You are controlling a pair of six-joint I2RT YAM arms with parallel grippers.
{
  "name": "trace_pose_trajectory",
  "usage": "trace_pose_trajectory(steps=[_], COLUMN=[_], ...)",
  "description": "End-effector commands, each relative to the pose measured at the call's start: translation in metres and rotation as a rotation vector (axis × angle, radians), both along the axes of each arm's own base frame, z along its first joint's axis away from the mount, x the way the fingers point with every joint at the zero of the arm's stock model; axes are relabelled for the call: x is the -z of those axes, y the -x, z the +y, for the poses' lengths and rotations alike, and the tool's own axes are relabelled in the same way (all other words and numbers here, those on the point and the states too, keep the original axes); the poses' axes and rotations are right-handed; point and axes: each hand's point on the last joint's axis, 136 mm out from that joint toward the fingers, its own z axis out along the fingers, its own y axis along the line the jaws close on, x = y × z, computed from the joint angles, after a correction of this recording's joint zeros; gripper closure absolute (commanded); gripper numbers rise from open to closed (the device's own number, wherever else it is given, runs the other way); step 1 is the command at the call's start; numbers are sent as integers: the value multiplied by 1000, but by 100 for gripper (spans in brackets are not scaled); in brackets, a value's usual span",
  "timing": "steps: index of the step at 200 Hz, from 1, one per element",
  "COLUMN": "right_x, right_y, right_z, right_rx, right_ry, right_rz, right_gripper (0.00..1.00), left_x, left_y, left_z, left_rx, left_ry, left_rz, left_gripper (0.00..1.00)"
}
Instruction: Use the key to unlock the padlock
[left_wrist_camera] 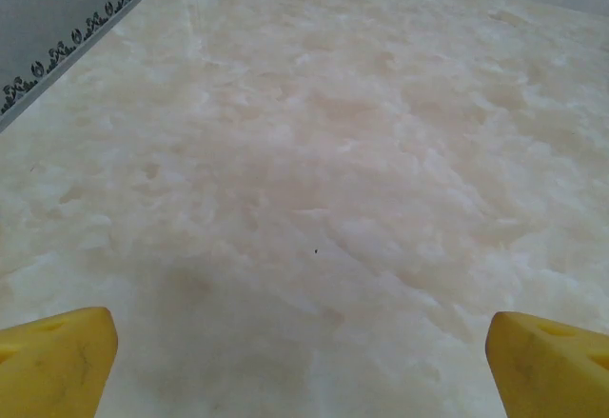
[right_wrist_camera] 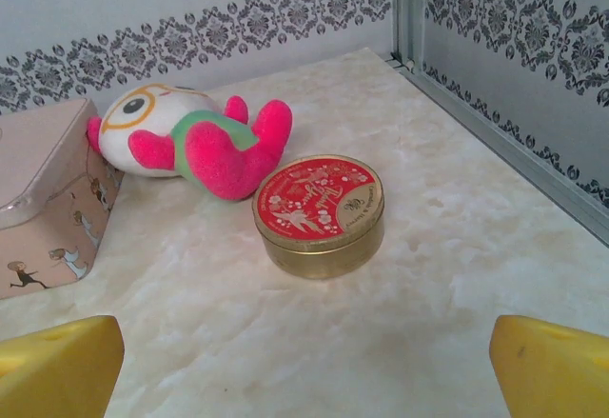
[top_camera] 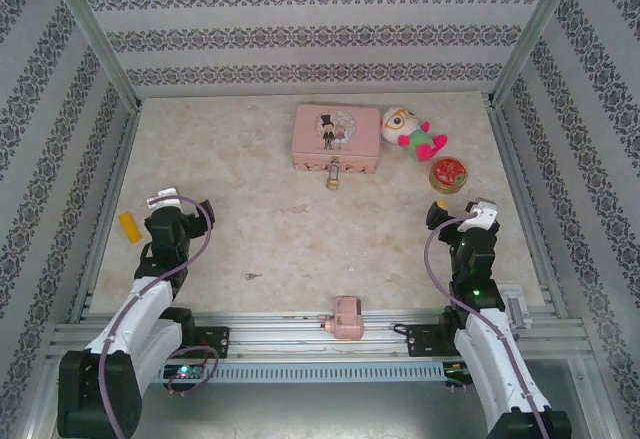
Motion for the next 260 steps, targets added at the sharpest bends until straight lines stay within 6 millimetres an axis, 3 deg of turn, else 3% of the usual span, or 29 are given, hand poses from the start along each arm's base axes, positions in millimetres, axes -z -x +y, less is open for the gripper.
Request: trace_pose_trajectory(steps=[1, 169, 260], right_x=[11, 16, 14], right_y=[3, -2, -3], right_z=[-6, -5, -4], right_rx=[33, 29, 20], right_ry=[-4, -6, -4], right_rz=[35, 74, 75], right_gripper=[2, 2, 2], left_x=[-14, -21, -43], left_y=[-6, 1, -7], left_z=[2, 4, -4], left_rx=[7, -8, 35], left_ry=[-12, -22, 7], left_rz=[-63, -106, -145], left_gripper=[1, 1, 1])
